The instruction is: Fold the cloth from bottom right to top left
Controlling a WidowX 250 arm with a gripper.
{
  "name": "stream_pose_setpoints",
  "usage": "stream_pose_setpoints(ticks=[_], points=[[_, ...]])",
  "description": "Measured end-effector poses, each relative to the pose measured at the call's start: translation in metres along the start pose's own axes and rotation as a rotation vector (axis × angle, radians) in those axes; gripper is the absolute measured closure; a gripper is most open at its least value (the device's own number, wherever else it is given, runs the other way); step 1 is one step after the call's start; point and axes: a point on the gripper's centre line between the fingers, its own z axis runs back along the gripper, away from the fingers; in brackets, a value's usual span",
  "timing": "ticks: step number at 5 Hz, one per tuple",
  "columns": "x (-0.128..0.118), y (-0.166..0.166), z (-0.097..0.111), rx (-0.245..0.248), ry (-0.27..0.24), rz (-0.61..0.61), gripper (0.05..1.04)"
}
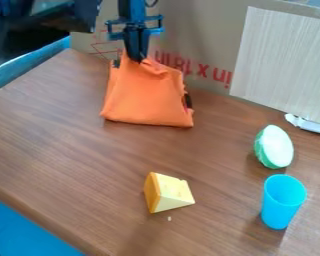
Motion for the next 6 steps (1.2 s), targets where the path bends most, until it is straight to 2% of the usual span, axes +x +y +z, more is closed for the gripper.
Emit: stream_pose_setpoints(ticks=[1,2,3,4,5,6], points=[[0.026,0.010,-0.020,-0.007,-0.074,0.020,0.988],[0.046,0.021,-0.027,-0.093,-0.159,0.000,0.988],[0.062,0.027,-0.029,-0.179,-0.197,-0.049,0.988],[0.068,0.027,-0.027,-0.232,-0.197,-0.100,0.939],[0.070,0.021,-0.005,-0.287,-0.190,-0.170,0.765],[0.076,0.021,-0.019,-0.280,-0.150,-0.167,0.480]])
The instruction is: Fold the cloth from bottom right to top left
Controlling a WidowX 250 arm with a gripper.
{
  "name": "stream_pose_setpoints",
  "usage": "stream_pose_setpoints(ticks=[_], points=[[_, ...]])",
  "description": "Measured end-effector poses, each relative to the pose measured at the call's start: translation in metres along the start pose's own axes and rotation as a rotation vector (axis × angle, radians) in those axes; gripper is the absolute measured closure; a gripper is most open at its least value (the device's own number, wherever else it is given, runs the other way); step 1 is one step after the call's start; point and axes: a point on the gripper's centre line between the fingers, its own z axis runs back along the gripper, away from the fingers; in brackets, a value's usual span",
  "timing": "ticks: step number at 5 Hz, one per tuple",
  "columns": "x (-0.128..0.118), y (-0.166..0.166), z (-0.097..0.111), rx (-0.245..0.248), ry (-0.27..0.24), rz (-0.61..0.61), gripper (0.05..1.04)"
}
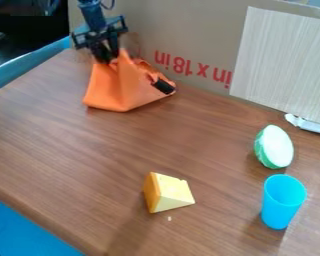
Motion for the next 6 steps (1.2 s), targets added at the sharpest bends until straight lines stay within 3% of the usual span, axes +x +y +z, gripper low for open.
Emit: stream_pose_setpoints(ticks=[1,2,4,5,6], points=[[0.004,-0.004,0.013,-0.025,0.005,0.028,0.172],[0.005,0.000,0.019,-0.042,0.024,0.037,0.077],[0.002,0.002,0.018,-0.037,0.044,-0.002,0.083],[-0.008,-0.001,0.022,0.006,-0.061,-0.126,0.083],[-0.024,-0.013,0.044,-0.096,-0.182,-0.278,0.083]])
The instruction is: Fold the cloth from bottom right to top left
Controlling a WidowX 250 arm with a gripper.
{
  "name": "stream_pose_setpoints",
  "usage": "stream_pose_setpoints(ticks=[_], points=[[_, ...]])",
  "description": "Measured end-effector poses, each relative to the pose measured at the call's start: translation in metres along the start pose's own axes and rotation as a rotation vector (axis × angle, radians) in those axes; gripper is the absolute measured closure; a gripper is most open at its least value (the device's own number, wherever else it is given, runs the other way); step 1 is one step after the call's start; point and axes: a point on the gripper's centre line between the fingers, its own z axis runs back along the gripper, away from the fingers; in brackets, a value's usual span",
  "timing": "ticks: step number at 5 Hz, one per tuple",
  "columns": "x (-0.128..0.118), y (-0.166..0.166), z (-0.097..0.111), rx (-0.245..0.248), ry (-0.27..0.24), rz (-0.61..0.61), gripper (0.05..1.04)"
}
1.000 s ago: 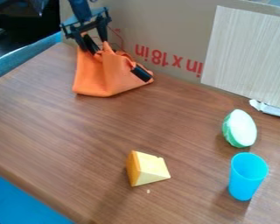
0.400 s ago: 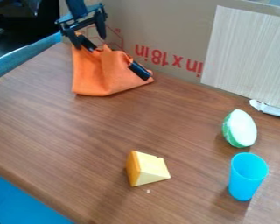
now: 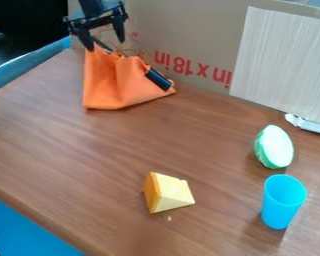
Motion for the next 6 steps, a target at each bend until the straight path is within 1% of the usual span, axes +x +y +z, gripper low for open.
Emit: stream_pose_setpoints(ticks=[1,2,3,4,5,6], points=[[-0.004,0.001,0.002,-0.003,-0.055,-0.058,0.083],[-0.007,-0.008,0.007,0.048,-0.028,-0.098,0.083],[-0.005,-0.012,0.008,0.061,-0.045,-0.116,0.083],[0.005,-0.015,0.025,0.098,-0.055,-0.122,0.083],[0.016,-0.026,0.046,0.166,-0.035,-0.108,0.083],[0.021,-0.034,0.064,0.129,0.017,-0.093,0.083]])
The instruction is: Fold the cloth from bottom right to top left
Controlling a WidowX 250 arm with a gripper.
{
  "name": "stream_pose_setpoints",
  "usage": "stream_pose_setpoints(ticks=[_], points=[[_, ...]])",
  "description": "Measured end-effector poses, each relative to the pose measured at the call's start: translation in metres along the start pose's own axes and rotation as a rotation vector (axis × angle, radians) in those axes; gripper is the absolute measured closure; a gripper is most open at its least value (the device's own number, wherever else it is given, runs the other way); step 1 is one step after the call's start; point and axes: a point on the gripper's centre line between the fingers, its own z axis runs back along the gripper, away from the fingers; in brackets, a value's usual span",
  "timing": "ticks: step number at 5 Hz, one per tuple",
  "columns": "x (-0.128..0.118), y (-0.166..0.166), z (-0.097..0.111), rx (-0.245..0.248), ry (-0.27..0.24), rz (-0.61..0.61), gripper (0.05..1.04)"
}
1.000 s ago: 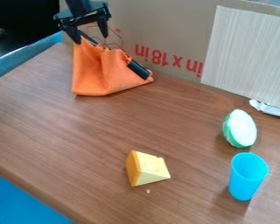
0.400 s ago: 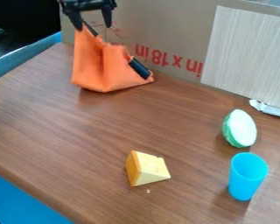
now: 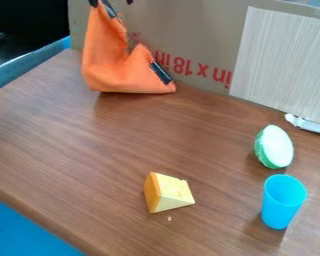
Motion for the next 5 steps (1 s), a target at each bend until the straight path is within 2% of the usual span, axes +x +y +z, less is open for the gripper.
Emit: stream_pose_setpoints(ticks=[1,3,4,5], points=[[0.003,0.008,0.014,-0.013,0.042,0.025,0.083],[0.002,0.008,0.027,-0.065,0.078,0.024,0.083],[0.005,0.015,0.038,-0.084,0.077,0.038,0.083],[0.005,0.016,0.038,-0.084,0.075,0.039,0.083]])
